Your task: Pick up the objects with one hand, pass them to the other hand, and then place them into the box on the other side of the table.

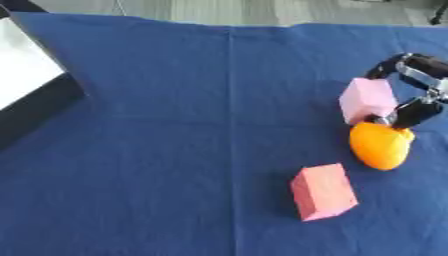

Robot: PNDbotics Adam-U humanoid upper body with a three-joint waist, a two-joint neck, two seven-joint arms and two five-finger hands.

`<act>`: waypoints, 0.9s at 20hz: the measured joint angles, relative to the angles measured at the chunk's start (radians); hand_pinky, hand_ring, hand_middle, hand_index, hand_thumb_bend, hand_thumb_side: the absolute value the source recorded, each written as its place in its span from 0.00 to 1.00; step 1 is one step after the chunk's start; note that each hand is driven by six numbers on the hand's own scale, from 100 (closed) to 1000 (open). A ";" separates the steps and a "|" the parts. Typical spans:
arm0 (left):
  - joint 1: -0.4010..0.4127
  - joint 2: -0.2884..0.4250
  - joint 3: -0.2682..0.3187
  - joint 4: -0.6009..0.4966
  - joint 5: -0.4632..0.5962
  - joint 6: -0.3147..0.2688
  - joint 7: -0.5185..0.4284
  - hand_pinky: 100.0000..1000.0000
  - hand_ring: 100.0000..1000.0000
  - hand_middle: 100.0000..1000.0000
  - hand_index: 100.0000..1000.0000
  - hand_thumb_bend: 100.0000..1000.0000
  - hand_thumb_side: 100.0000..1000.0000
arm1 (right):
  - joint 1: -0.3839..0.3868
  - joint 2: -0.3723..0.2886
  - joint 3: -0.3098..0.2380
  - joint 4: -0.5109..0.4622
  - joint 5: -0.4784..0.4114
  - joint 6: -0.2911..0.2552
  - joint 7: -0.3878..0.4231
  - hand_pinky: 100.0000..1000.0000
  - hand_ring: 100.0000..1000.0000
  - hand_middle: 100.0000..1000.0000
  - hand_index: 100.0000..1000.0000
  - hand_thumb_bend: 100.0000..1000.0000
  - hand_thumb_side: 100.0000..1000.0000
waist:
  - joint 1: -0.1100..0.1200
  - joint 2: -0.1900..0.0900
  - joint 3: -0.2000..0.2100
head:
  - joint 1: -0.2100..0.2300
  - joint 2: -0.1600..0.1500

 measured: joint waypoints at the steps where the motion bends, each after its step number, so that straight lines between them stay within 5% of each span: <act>1: 0.000 0.000 0.000 0.000 0.000 0.000 0.000 0.96 0.78 0.76 0.74 0.05 0.86 | 0.001 0.000 0.002 -0.006 -0.015 -0.001 0.000 0.90 0.77 0.44 0.51 0.36 0.00 | 0.000 0.000 0.000 | 0.000 0.000; 10: 0.010 0.010 0.000 0.000 0.000 0.002 -0.001 0.96 0.78 0.77 0.74 0.05 0.85 | -0.004 -0.001 0.007 -0.050 -0.088 0.014 -0.032 0.88 0.73 0.38 0.44 0.34 0.00 | 0.000 -0.001 -0.008 | 0.002 0.017; 18: 0.023 0.019 -0.004 0.001 0.000 0.002 -0.002 0.96 0.79 0.77 0.74 0.05 0.84 | -0.020 -0.018 -0.018 -0.119 -0.190 0.059 -0.168 0.86 0.72 0.36 0.45 0.34 0.00 | 0.000 -0.024 -0.026 | 0.008 0.033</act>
